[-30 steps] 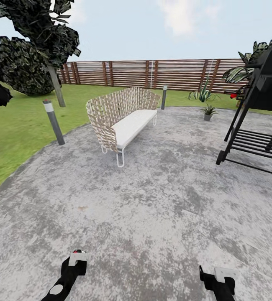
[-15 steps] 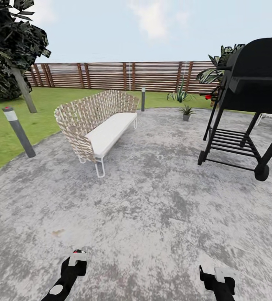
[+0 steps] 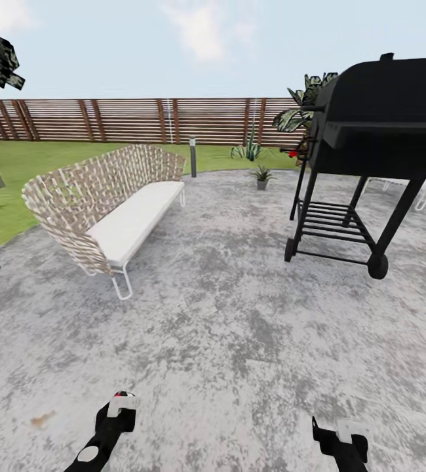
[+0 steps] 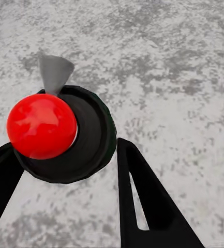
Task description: Pick up the pesticide atomizer in the garden and spray insectifuge to fully cover both potted plants in the garden.
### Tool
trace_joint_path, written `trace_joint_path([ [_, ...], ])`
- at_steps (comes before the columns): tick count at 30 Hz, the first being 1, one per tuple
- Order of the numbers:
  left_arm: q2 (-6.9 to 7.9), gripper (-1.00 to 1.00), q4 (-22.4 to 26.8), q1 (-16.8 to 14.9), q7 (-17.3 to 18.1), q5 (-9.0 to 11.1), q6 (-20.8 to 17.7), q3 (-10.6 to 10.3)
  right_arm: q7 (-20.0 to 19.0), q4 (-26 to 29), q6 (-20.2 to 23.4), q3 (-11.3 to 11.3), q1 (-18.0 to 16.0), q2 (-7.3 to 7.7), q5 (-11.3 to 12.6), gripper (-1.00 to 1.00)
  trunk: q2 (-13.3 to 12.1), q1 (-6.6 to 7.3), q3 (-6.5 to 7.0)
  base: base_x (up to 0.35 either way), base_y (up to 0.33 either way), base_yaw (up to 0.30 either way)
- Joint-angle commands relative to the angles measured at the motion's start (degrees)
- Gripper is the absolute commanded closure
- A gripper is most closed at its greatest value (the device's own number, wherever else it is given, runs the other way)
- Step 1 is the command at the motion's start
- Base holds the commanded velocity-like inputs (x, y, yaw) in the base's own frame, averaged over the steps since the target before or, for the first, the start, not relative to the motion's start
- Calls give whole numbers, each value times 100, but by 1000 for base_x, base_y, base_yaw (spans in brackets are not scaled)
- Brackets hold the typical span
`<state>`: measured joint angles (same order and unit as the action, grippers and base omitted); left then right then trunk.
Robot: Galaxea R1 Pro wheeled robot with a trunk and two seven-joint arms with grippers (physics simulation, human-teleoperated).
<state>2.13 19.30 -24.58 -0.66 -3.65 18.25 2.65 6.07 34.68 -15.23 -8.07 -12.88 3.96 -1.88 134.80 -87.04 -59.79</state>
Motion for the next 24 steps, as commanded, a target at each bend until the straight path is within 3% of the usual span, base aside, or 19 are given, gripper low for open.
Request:
trace_joint_path([
  [1,-2,100,-1,-3,-5,-39,20,25,17,-5,-16,3,-4,-1,-22,-100,1,-2,-5,338,0,-43],
  [10,-2,100,26,-3,-2,-39,20,25,-9,-291,-57,24,-4,-1,-63,-100,1,-2,-5,338,54,-7],
  [24,-2,100,38,-3,4,-39,21,25,7,-305,-60,24,-4,-1,-40,-100,1,-2,-5,336,67,-8],
])
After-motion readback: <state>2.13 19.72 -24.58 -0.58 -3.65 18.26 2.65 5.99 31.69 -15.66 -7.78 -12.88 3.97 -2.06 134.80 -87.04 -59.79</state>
